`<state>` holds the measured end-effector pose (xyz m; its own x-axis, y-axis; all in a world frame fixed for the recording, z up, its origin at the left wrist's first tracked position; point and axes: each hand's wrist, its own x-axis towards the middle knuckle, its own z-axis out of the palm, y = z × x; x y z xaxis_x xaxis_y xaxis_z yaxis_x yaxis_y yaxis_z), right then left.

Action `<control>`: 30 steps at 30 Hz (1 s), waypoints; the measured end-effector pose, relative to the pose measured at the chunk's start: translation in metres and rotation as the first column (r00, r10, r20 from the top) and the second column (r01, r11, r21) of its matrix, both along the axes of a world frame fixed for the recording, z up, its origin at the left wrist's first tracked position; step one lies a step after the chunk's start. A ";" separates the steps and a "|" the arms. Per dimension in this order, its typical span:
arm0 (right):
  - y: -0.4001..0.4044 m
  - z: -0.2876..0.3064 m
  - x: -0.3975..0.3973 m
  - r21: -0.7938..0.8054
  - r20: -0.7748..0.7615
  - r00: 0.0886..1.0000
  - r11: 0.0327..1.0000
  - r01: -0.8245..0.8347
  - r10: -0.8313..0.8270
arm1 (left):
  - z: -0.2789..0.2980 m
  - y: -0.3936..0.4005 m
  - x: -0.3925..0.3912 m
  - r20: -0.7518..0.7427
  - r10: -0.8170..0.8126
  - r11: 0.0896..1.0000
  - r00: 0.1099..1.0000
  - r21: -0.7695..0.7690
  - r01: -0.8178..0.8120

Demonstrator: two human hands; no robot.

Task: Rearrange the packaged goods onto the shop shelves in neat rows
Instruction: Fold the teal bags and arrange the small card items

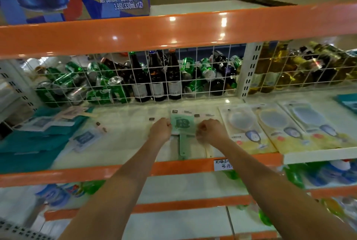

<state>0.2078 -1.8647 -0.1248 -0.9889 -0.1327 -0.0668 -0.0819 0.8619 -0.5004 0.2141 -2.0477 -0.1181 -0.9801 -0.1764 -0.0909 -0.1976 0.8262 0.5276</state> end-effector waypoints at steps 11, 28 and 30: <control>-0.013 0.001 0.005 0.108 -0.040 0.997 0.992 -0.064 0.069 | -0.008 0.000 0.006 -0.014 -0.019 0.982 1.000 -0.187 0.016; -0.044 0.022 -0.011 0.219 -0.203 0.972 0.973 -0.074 0.119 | 0.013 -0.056 0.026 -0.067 -0.089 0.864 0.994 -0.501 0.043; -0.069 0.025 -0.013 0.232 -0.193 0.966 0.965 -0.126 0.172 | 0.014 -0.079 0.033 -0.059 -0.074 0.839 0.996 -0.543 0.030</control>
<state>0.1951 -1.9333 -0.0996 -0.9537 -0.2850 0.0962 -0.3005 0.9172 -0.2617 0.2468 -2.1268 -0.1042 -0.9892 -0.1246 0.0769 -0.1245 0.9922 0.0055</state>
